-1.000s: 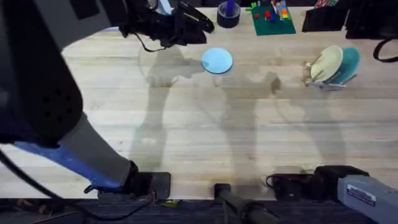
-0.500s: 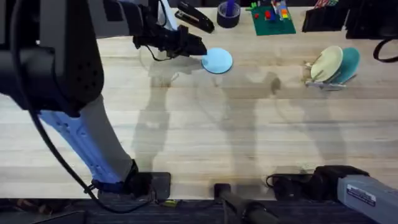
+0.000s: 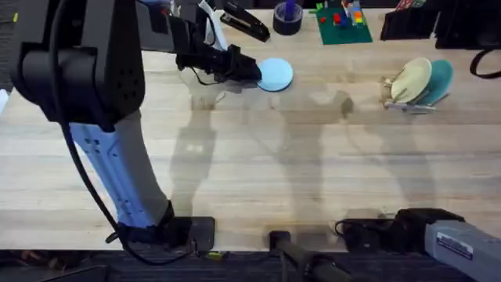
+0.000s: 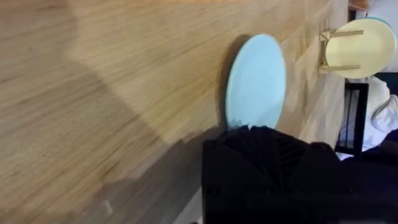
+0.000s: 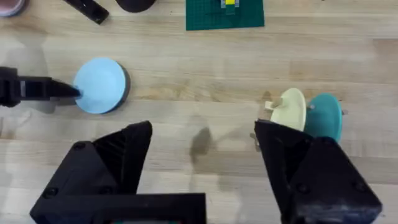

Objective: Pick up the plates from the table one by one and place each into a slot on the dish rack.

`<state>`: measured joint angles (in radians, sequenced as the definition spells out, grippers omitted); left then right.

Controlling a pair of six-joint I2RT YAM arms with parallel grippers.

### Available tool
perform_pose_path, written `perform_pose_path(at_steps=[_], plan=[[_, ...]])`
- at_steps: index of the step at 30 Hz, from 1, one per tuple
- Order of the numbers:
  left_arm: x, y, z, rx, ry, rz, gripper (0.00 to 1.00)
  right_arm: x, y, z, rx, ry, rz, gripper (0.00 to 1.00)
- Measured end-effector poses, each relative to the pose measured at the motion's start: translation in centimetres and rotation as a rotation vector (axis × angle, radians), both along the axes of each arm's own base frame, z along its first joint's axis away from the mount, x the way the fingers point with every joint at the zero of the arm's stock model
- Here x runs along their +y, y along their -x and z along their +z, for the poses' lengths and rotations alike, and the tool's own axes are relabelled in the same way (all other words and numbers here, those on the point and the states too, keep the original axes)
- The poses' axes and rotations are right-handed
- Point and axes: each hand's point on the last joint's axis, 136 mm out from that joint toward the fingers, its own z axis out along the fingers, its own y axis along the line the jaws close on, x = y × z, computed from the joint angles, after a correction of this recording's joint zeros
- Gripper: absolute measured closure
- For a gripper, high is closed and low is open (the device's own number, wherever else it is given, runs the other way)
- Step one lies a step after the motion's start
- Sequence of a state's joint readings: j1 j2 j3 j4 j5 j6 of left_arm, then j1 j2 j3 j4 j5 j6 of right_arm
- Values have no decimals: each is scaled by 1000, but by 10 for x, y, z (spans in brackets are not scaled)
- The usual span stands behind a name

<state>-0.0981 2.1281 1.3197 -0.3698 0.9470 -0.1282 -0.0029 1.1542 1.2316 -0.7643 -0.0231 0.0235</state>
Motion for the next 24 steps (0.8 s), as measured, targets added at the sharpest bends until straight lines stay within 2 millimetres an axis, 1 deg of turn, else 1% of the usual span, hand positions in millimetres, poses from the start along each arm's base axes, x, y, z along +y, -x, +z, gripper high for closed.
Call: perform_pose_path(at_steps=[4, 9, 16, 24], plan=[[-2, 0, -1, -1, -15, -2, 962, 0, 0, 0, 0, 0, 0, 7], [-6, 1, -7, 8, -66, 0, 962, 0, 0, 0, 0, 0, 0, 7], [-8, -1, -7, 16, -102, 22, 962, 0, 0, 0, 0, 0, 0, 7], [-8, -1, -7, 30, -104, 35, 961, 0, 0, 0, 0, 0, 0, 6]])
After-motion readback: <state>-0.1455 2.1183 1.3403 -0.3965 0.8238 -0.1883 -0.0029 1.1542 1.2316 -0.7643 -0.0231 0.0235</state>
